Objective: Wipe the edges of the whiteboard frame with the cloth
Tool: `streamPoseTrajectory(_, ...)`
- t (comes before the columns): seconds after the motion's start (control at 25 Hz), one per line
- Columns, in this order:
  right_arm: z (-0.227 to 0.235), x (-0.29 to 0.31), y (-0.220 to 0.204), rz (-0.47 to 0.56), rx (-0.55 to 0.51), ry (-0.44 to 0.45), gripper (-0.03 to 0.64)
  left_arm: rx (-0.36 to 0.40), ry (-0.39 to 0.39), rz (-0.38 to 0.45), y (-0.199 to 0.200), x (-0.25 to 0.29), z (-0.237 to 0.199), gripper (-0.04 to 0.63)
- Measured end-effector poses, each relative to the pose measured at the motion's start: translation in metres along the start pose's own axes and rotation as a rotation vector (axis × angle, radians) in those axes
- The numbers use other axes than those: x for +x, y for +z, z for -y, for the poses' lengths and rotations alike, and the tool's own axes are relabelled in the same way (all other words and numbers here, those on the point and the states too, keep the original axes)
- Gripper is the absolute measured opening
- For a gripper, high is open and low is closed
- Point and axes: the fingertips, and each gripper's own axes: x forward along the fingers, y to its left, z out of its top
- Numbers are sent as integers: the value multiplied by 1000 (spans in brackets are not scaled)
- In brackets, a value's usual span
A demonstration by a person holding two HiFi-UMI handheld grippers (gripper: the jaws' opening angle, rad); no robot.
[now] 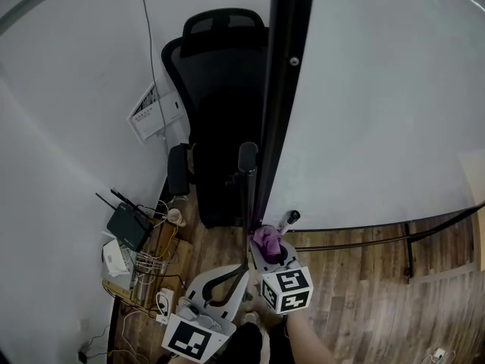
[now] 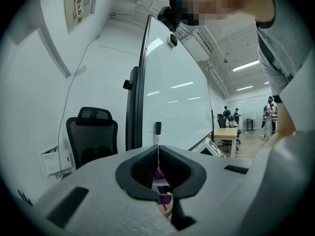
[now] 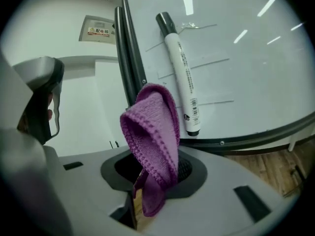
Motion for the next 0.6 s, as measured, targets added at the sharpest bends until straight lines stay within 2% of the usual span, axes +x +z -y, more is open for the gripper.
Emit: streamPoseTrajectory(0.6,24,-10,-9,-59,-54,33,112,16,18,-12,4,17,16,20)
